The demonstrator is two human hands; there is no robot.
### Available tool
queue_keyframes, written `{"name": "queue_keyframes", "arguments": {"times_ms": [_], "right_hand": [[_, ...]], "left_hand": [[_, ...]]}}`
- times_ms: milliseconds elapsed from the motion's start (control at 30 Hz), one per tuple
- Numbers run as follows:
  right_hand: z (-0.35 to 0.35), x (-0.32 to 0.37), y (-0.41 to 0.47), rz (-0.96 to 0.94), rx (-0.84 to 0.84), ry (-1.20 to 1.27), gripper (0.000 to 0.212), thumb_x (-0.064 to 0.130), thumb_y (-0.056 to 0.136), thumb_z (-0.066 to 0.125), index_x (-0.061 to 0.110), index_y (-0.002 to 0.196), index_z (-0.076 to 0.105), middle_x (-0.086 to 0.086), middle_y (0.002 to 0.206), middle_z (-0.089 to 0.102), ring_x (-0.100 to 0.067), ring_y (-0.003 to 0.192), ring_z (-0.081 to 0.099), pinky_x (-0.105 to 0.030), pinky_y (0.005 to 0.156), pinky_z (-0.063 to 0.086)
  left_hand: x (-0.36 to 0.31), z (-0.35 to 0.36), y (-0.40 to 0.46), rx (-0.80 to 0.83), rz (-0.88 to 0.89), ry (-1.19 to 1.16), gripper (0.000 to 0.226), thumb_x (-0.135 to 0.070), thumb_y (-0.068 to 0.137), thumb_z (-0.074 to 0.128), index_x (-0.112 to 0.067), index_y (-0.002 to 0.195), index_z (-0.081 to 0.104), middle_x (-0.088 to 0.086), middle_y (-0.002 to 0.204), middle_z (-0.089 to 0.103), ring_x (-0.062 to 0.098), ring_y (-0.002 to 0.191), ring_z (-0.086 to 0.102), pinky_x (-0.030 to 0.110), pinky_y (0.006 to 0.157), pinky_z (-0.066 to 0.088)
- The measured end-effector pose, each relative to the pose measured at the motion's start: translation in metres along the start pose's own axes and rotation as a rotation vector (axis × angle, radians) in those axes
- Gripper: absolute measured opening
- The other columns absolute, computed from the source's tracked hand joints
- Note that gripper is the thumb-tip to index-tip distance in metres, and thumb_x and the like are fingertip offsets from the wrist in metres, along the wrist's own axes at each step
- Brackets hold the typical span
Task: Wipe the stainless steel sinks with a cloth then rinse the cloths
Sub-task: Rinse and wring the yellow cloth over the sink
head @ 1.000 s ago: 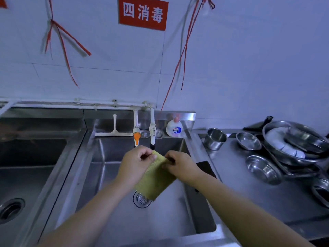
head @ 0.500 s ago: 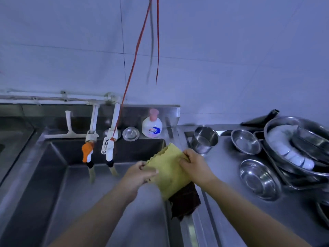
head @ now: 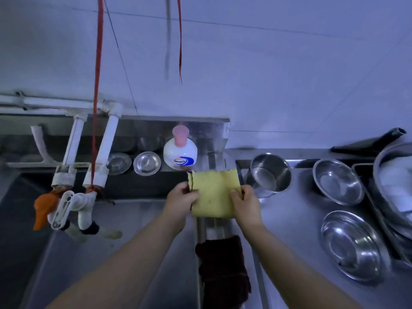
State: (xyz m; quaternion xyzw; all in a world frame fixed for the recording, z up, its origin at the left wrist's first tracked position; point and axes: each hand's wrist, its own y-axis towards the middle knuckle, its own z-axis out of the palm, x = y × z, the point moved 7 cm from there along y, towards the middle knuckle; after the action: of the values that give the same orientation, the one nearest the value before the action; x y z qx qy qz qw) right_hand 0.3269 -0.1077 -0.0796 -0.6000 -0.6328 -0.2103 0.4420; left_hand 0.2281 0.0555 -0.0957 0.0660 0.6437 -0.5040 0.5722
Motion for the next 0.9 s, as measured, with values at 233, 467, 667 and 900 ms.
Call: {"name": "queue_keyframes", "arguments": {"times_ms": [233, 467, 667, 900], "right_hand": [[0.017, -0.019, 0.020, 0.043, 0.070, -0.234, 0.033, 0.012, 0.088, 0.048, 0.015, 0.121, 0.046, -0.004, 0.107, 0.060, -0.027, 0.091, 0.056, -0.032, 0.071, 0.039], [0.016, -0.013, 0.020, -0.095, 0.067, -0.259, 0.044, 0.010, 0.089, 0.050, 0.019, 0.132, 0.042, -0.011, 0.118, 0.058, -0.029, 0.100, 0.056, -0.034, 0.074, 0.044], [0.007, -0.003, 0.002, -0.250, -0.029, -0.573, 0.039, 0.013, 0.087, 0.058, 0.007, 0.125, 0.050, -0.013, 0.119, 0.052, -0.030, 0.112, 0.047, -0.038, 0.089, 0.041], [0.030, 0.055, -0.067, -0.744, -0.059, -0.954, 0.033, 0.001, 0.049, 0.080, 0.007, 0.079, 0.068, -0.009, 0.076, 0.065, -0.028, 0.065, 0.060, -0.034, 0.054, 0.049]], "left_hand": [[0.040, 0.008, 0.034, 0.026, -0.080, 0.360, 0.030, -0.003, 0.082, 0.064, -0.008, 0.109, 0.051, 0.003, 0.093, 0.057, 0.010, 0.074, 0.053, 0.020, 0.057, 0.041], [0.035, 0.005, 0.041, -0.058, 0.071, 0.511, 0.024, -0.014, 0.077, 0.071, -0.020, 0.085, 0.049, 0.000, 0.080, 0.051, 0.016, 0.073, 0.049, 0.032, 0.069, 0.045], [0.036, -0.009, 0.032, -0.069, 0.083, 0.615, 0.048, -0.024, 0.079, 0.071, -0.011, 0.119, 0.048, -0.001, 0.103, 0.053, 0.017, 0.096, 0.053, 0.034, 0.086, 0.046], [0.022, -0.056, -0.038, -0.081, 0.320, 1.072, 0.039, -0.028, 0.085, 0.059, -0.019, 0.121, 0.051, -0.002, 0.116, 0.057, 0.016, 0.099, 0.056, 0.028, 0.081, 0.045]]}}
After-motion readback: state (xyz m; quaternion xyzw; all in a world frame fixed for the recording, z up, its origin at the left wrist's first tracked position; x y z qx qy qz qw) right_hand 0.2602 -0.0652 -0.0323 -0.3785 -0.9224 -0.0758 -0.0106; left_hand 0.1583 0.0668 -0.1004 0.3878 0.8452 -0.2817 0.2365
